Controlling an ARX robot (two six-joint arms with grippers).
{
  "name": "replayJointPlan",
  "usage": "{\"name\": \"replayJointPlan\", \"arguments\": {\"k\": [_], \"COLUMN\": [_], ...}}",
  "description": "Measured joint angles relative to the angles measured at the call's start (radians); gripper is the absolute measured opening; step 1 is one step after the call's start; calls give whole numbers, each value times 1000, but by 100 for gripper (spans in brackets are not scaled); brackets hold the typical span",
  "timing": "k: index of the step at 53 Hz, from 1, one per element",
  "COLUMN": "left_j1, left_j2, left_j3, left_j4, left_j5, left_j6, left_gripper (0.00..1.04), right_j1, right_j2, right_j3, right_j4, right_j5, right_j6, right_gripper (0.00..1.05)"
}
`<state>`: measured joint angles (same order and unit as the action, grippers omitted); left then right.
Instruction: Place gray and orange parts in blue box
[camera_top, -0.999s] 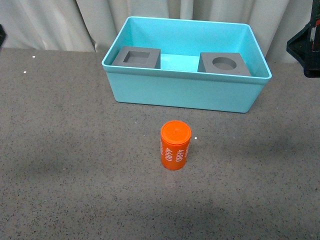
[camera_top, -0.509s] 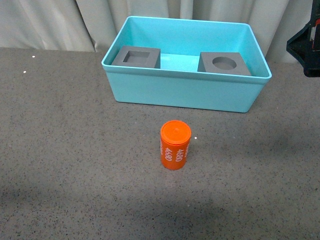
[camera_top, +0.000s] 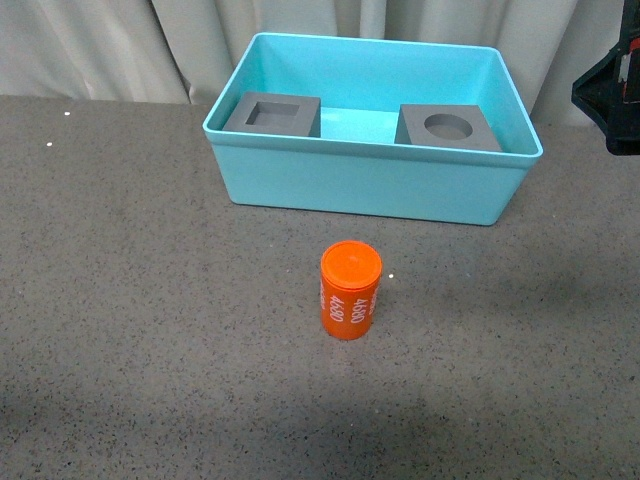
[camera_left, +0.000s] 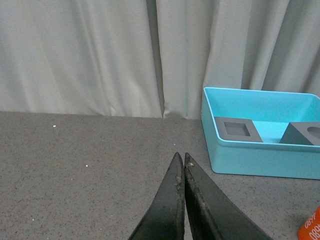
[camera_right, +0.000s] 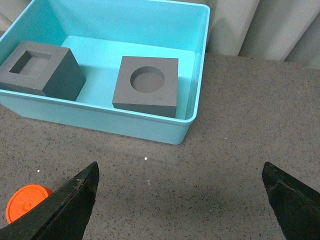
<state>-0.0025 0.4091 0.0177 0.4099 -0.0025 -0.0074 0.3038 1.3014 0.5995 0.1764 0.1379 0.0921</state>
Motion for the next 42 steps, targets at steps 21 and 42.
{"name": "replayJointPlan", "arguments": {"k": [21,42], "left_j1": [0,0], "left_j2": [-170,-363], "left_j3": [0,0], "left_j4": [-166,-393], "left_j5": [0,3], "left_j6": [0,0], "left_gripper": [4,4], "right_j1": [0,0], "right_j2": [0,0], "right_j3": [0,0], "right_j4": [0,0], "right_j5": [0,0], "right_j6": [0,0], "right_gripper": [95,95]}}
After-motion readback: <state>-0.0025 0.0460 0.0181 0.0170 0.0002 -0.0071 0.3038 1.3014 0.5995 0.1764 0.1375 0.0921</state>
